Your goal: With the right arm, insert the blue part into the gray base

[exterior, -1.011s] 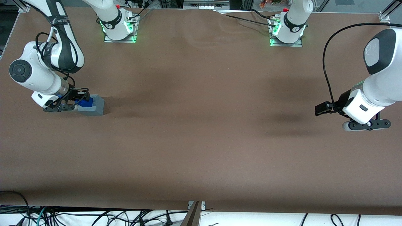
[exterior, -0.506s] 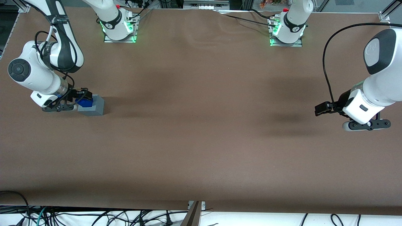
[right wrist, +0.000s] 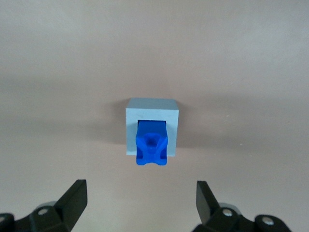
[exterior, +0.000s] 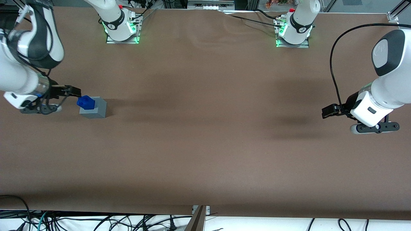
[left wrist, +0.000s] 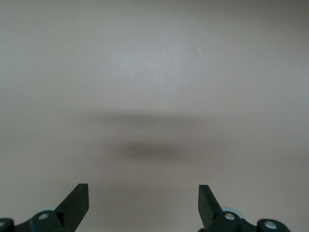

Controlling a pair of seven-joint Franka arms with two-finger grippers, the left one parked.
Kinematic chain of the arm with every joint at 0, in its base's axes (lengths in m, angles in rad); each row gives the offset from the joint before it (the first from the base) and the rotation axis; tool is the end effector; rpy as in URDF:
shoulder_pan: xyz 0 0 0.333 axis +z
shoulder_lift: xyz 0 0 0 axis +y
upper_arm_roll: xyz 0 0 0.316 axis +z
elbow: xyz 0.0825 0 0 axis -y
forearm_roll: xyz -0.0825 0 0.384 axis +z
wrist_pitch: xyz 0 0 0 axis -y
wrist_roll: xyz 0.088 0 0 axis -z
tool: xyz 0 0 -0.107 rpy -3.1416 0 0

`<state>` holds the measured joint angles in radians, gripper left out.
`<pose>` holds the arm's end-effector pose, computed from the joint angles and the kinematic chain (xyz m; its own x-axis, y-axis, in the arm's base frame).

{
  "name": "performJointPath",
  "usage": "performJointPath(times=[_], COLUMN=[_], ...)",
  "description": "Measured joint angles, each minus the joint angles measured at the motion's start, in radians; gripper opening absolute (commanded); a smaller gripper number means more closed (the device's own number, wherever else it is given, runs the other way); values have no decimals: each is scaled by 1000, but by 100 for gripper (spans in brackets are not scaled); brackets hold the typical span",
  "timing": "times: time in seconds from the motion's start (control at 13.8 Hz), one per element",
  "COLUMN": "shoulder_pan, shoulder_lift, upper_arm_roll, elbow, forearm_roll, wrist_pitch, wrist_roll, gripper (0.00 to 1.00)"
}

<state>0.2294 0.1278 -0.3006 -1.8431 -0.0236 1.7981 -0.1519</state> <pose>0.5744 -0.0374 0.4451 0.9813 0.0827 -0.1736 0.0899 -0.9954 0.0336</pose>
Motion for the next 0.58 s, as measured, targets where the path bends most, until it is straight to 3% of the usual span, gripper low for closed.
performJointPath(times=[0.29,0.58], shoulder_pan=[21,4], shoulder_lift=[4,23], upper_arm_roll=[27,66], elbow=[194,273], forearm_roll=[1,7], wrist_pitch=[-83,-104], wrist_roll=[3,5], gripper=[100,100])
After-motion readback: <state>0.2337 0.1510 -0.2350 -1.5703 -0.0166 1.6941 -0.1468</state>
